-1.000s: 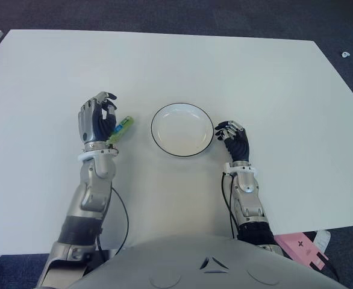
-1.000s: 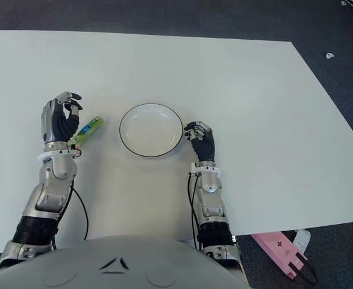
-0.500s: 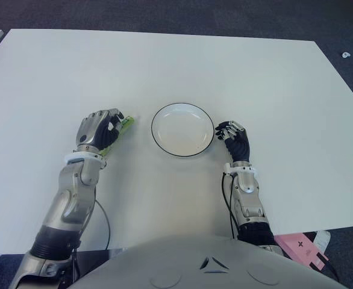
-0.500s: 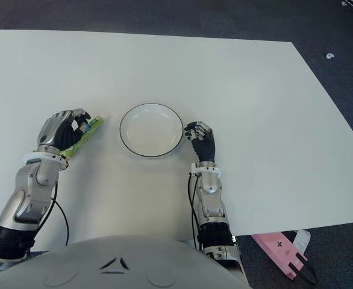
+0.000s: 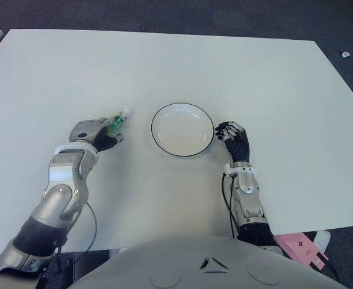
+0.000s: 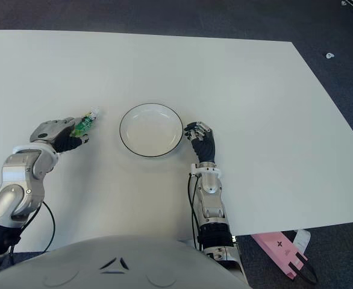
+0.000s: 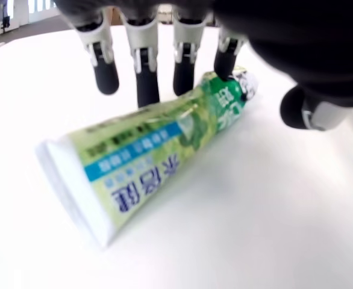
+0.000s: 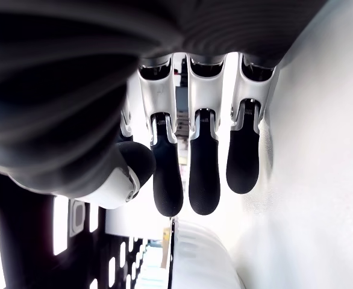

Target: Put the toothpaste on the table into the plate.

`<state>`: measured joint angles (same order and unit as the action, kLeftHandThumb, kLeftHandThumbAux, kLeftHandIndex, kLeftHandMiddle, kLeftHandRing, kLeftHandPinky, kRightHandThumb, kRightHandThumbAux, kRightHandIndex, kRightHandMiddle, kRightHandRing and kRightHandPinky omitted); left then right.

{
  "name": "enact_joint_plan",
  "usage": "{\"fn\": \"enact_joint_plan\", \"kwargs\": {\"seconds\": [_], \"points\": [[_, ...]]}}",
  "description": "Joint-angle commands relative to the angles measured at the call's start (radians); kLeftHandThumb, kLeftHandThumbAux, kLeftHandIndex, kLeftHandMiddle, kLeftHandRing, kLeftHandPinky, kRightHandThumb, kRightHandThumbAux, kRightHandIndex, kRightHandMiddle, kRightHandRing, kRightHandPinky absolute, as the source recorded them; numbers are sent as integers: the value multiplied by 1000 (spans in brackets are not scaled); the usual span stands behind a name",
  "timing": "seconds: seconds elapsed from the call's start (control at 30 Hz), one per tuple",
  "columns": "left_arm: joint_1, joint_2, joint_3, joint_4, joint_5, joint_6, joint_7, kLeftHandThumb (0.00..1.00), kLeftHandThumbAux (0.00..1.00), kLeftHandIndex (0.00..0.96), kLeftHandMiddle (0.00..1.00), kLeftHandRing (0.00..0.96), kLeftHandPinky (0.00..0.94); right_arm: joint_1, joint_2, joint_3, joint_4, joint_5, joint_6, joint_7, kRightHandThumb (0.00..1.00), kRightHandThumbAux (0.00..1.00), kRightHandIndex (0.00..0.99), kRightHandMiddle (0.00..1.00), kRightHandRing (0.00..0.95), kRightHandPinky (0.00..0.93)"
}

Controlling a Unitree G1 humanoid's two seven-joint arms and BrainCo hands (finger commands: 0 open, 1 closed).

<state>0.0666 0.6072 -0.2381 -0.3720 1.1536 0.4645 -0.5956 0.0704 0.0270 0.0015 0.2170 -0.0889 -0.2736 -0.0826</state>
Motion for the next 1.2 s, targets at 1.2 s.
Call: {"fn": "enact_joint_plan", "kwargs": {"seconds": [1.2], "points": [[-82,-83,-53,198,116,52,19,409,207,0,31,0,19,39,6,6,32,12,54,16,705,731,430,513,509,511]]}}
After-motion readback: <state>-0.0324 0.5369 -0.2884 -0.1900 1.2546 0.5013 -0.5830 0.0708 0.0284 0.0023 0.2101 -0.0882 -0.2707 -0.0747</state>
